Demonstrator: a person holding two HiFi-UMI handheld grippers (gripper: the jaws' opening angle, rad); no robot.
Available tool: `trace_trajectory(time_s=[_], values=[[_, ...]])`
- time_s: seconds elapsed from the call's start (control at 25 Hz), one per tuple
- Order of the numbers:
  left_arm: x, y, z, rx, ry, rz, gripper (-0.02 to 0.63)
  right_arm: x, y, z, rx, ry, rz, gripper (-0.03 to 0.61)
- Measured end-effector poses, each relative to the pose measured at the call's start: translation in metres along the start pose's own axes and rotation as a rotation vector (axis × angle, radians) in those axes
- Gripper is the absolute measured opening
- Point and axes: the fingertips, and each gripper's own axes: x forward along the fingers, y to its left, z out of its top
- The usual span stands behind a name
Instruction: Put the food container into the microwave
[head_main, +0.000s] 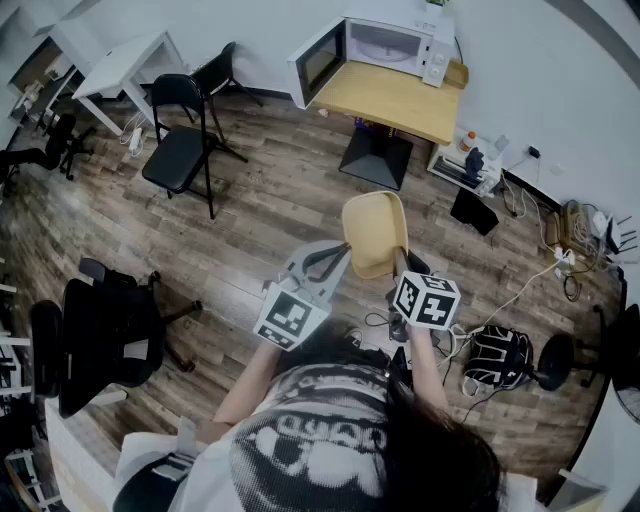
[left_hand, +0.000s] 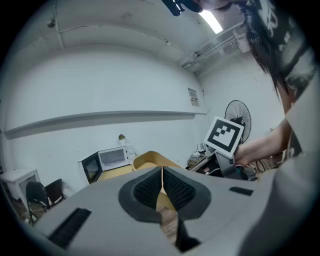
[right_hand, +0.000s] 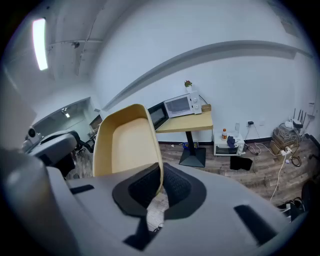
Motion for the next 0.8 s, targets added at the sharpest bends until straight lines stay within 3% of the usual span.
trace_trajectory(time_s=[0.48, 0.8], values=[[-0.007, -0.035, -0.006, -0.017, 0.015, 0.011, 0.008, -0.022, -0.034, -0.028, 0.059, 0.008, -0.011, 0.020], [0.003, -0.029, -0.003, -0.010, 0.030, 0.013, 0.008, -0.020, -0.046, -0.025, 0.094, 0.009, -0.012, 0.020]])
